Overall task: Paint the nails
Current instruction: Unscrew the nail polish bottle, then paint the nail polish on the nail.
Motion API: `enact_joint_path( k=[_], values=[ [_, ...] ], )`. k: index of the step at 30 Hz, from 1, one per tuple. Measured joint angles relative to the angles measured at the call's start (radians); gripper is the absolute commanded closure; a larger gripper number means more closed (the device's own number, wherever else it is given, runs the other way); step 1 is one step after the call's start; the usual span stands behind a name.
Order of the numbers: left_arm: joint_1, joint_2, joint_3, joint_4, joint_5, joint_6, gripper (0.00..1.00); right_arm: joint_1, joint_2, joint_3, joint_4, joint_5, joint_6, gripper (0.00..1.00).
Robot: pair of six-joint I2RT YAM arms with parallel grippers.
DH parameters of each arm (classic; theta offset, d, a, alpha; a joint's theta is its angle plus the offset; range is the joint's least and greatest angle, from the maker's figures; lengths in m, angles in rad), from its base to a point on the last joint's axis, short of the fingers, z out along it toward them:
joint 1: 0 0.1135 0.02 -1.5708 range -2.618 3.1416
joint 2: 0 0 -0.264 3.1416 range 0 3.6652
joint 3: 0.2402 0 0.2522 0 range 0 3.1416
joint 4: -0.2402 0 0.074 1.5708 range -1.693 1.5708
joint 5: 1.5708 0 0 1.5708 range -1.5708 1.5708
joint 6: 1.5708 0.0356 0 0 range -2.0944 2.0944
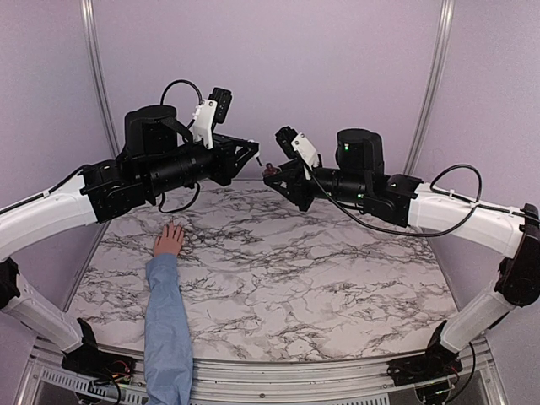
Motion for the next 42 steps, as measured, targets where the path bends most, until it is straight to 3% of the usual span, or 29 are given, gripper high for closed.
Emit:
enact_joint_path(
  k=[23,34,42],
  values=[
    [0.101,-0.019,0.003,-0.009,-0.030,-0.111,1.00,-0.005,0.009,-0.008,0.006,-0.103,0.002,1.00],
    [0.305,-0.019,0.026,-0.206,-0.067,-0.193,1.00,-0.017,-0.003,-0.038,0.010,-0.143,0.004,1.00],
    [0.477,-0.036,-0.035,-0.269,-0.008,-0.196,1.00,-0.077,-0.038,-0.071,0.029,-0.173,0.019,1.00]
  ],
)
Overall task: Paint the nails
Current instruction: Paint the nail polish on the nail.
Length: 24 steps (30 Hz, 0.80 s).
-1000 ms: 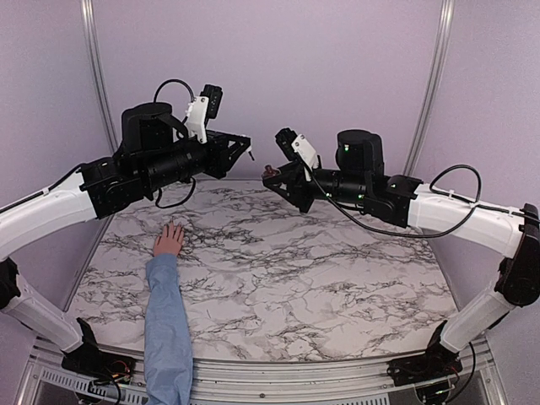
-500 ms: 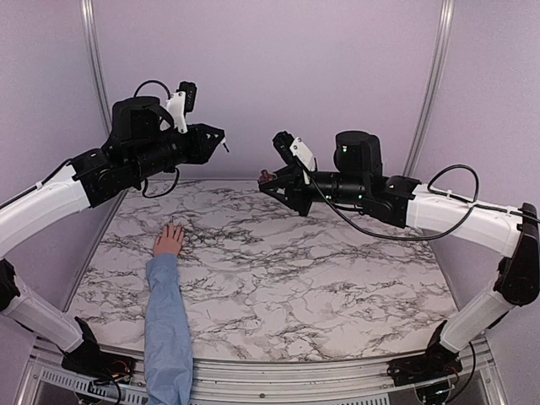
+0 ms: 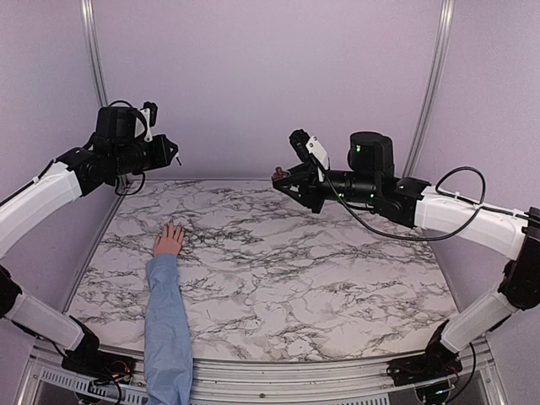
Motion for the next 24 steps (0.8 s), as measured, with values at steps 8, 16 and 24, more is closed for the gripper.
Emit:
enact_joint_path(
  k=[8,16,24],
  values=[
    [0.188,0.038,-0.063,0.002,0.118,0.009,1.00,-0.077,0.039,0.003,0.079,-0.046,0.050,1.00],
    [0.252,0.178,-0.061,0.008,0.191,0.075,1.00,-0.135,0.130,0.048,0.069,-0.056,0.072,1.00],
    [0.250,0.257,-0.054,0.008,0.264,0.125,1.00,-0.218,0.126,0.039,0.089,-0.097,0.082,1.00]
  ],
)
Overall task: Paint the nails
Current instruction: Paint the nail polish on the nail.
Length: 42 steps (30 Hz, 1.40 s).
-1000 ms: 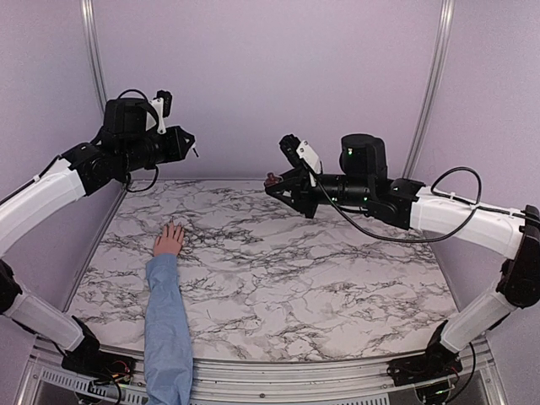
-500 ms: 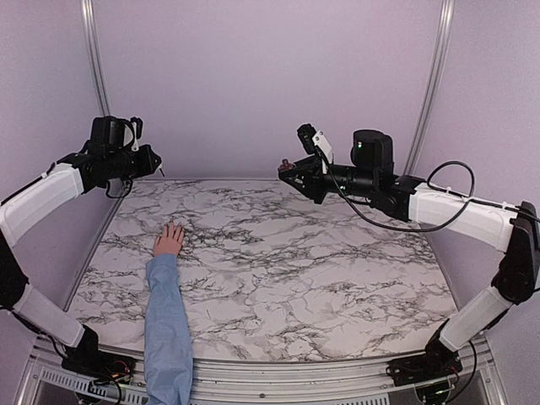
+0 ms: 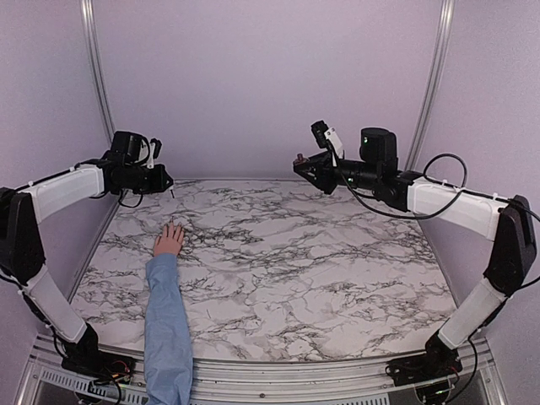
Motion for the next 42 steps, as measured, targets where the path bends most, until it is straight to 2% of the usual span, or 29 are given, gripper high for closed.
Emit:
enact_joint_path(
  k=[7,15,29,42],
  values=[
    [0.000,0.100,0.083,-0.010,0.040,0.066,1.00,-0.026,0.000,0.000,0.009,-0.008,-0.001,1.00],
    [0.001,0.164,0.100,-0.019,0.055,0.085,1.00,-0.026,0.063,0.054,0.003,-0.016,-0.003,1.00],
    [0.088,0.190,0.127,-0.058,0.053,0.126,1.00,-0.026,0.151,0.120,-0.002,-0.032,0.022,1.00],
    [0.095,0.270,0.159,-0.073,0.071,0.131,1.00,-0.026,0.178,0.172,-0.013,-0.031,0.022,1.00]
  ],
)
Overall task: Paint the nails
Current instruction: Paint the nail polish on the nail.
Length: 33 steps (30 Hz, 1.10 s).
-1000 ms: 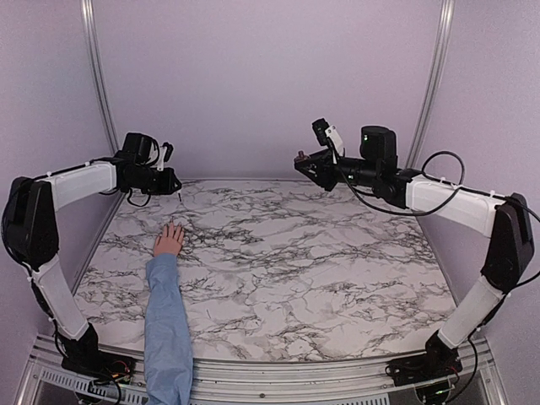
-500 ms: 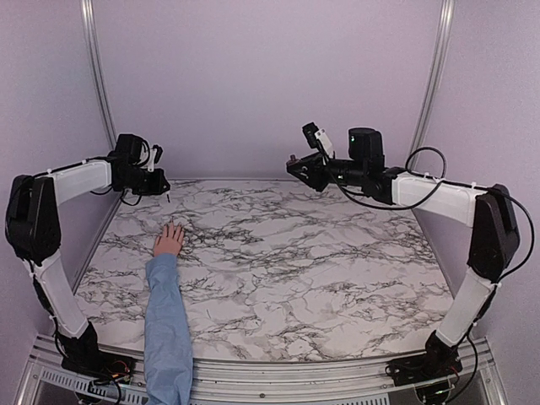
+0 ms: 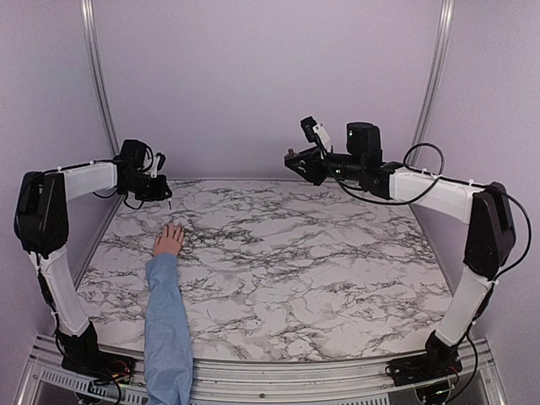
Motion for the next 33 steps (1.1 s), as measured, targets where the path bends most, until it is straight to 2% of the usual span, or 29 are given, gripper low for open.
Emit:
enact_joint_path(
  k=[33],
  values=[
    [0.032,0.097,0.045,-0.010,0.008,-0.002,1.00,0.000,0.074,0.066,-0.008,0.000,0.004,1.00]
  ],
)
